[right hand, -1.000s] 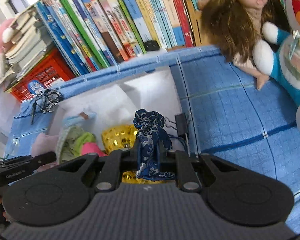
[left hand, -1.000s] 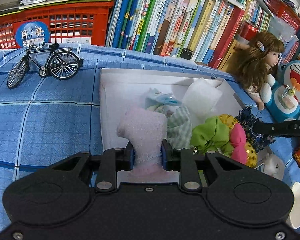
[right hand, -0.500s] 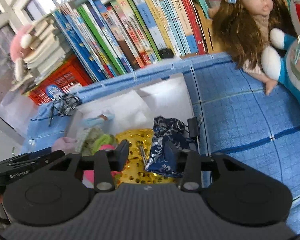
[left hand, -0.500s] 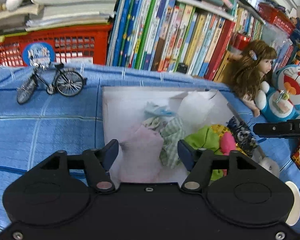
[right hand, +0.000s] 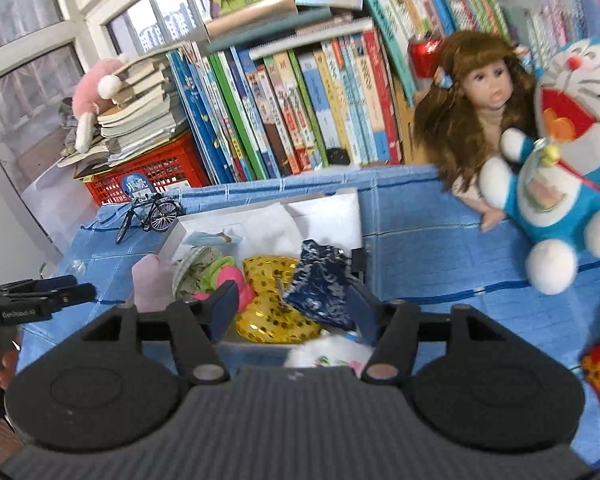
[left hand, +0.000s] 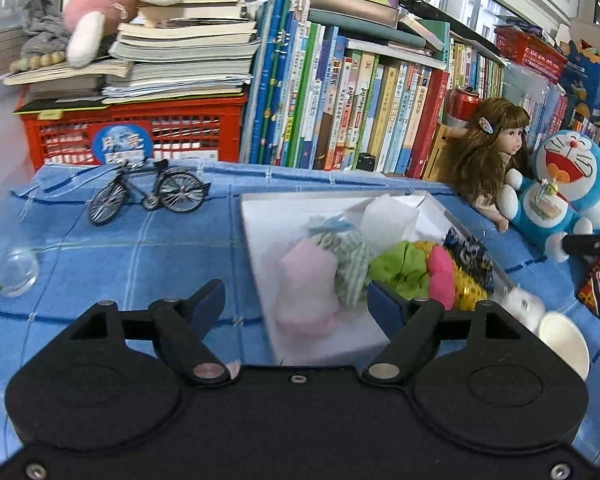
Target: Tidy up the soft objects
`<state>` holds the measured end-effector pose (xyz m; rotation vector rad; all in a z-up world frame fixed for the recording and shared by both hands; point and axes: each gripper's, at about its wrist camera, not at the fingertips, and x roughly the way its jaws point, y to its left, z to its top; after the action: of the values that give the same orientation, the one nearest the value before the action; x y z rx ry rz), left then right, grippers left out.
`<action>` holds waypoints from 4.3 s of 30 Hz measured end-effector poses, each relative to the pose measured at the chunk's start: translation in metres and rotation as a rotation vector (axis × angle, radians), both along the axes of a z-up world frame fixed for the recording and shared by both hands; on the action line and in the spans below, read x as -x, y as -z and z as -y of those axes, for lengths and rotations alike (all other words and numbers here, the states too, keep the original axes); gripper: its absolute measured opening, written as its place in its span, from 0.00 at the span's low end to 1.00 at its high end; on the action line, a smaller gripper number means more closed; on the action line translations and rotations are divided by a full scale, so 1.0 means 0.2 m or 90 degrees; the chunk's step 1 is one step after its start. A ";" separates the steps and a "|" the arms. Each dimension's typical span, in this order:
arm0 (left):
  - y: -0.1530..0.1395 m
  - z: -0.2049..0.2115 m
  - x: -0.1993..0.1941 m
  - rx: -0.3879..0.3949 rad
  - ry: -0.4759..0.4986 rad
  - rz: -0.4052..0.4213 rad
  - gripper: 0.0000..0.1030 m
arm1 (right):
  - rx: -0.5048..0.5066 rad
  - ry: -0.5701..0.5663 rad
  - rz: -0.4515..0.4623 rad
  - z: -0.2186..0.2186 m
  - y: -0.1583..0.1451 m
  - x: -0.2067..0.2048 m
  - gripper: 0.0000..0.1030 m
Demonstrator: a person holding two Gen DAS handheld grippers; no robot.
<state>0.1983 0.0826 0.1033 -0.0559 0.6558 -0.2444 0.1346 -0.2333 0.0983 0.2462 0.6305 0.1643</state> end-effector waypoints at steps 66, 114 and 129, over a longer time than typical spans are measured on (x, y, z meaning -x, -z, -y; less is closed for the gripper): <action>0.44 -0.03 0.61 -0.009 -0.010 -0.024 0.51 | 0.206 -0.078 0.064 -0.10 0.39 0.50 0.37; 0.07 0.15 -0.64 0.037 -0.016 -0.094 0.50 | 0.148 -0.019 -0.151 -0.46 0.02 -0.70 0.36; 0.21 0.22 -0.87 0.021 -0.006 -0.126 0.51 | 0.154 0.019 -0.213 -0.52 0.23 -0.98 0.36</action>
<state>0.3719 0.0388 0.0612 -0.1152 0.8476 -0.2421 0.3314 -0.1300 0.0527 0.0479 0.9705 0.0153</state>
